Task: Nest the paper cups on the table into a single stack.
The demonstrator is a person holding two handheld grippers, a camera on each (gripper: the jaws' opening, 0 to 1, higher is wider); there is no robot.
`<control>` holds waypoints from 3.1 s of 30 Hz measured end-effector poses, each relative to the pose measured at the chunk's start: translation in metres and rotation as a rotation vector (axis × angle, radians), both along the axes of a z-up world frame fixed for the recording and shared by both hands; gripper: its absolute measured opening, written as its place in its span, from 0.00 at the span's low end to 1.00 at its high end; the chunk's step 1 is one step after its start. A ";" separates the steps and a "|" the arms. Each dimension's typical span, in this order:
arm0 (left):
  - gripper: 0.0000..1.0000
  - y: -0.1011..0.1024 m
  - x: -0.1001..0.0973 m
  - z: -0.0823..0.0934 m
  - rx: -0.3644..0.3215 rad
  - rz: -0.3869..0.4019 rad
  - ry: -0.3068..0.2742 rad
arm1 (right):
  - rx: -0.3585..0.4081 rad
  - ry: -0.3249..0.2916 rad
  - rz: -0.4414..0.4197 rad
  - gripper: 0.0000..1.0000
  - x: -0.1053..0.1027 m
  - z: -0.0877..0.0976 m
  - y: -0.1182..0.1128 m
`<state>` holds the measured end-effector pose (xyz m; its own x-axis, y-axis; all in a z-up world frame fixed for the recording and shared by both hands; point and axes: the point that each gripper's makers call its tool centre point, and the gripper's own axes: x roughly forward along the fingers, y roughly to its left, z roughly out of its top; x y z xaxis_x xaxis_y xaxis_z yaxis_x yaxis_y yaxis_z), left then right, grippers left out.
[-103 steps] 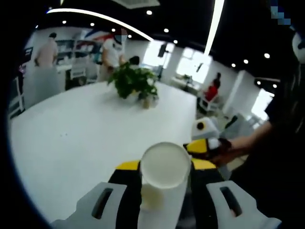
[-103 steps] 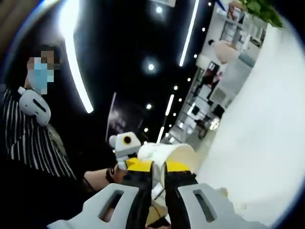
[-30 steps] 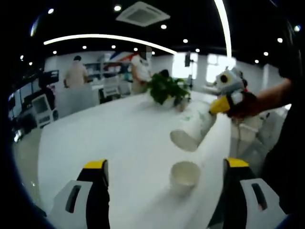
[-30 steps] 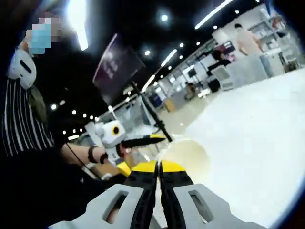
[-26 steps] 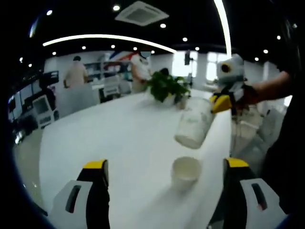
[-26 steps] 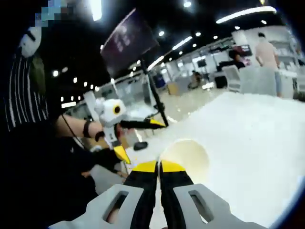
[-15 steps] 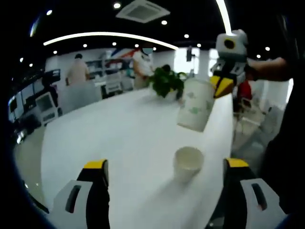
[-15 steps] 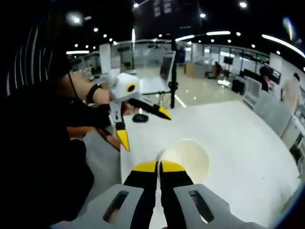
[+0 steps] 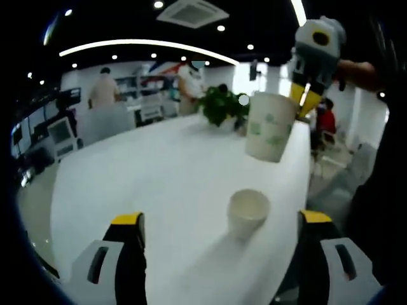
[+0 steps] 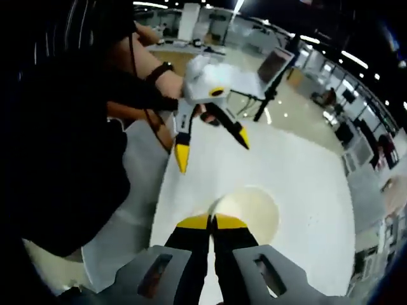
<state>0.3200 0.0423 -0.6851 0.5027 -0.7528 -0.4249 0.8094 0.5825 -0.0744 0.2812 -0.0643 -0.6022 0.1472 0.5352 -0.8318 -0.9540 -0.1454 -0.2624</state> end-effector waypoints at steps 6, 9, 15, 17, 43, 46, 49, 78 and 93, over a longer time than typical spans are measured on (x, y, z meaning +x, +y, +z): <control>0.99 0.000 -0.002 -0.002 -0.002 0.003 0.015 | -0.085 -0.047 0.100 0.00 -0.006 0.014 0.006; 0.98 0.002 -0.001 -0.003 -0.008 0.011 0.020 | -0.089 -0.036 0.122 0.00 -0.007 0.024 0.012; 0.97 0.007 -0.002 -0.006 -0.007 0.026 0.025 | -0.110 -0.041 0.163 0.00 -0.001 0.009 0.019; 0.97 0.008 -0.003 -0.008 -0.015 0.038 0.037 | -0.118 -0.032 0.175 0.00 -0.002 -0.003 0.020; 0.94 0.016 -0.011 -0.024 -0.031 0.062 0.087 | -0.146 0.105 0.167 0.00 -0.001 -0.109 0.028; 0.94 0.019 -0.008 -0.020 -0.052 0.082 0.079 | -0.151 0.110 0.167 0.00 0.000 -0.116 0.029; 0.93 0.019 -0.007 -0.020 -0.057 0.089 0.084 | -0.155 0.126 0.152 0.00 0.002 -0.124 0.031; 0.91 0.014 -0.010 -0.023 -0.051 0.072 0.102 | -0.096 0.157 0.132 0.18 -0.001 -0.146 0.030; 0.90 0.011 -0.014 -0.026 -0.050 0.063 0.111 | -0.008 0.166 -0.011 0.34 0.008 -0.137 0.026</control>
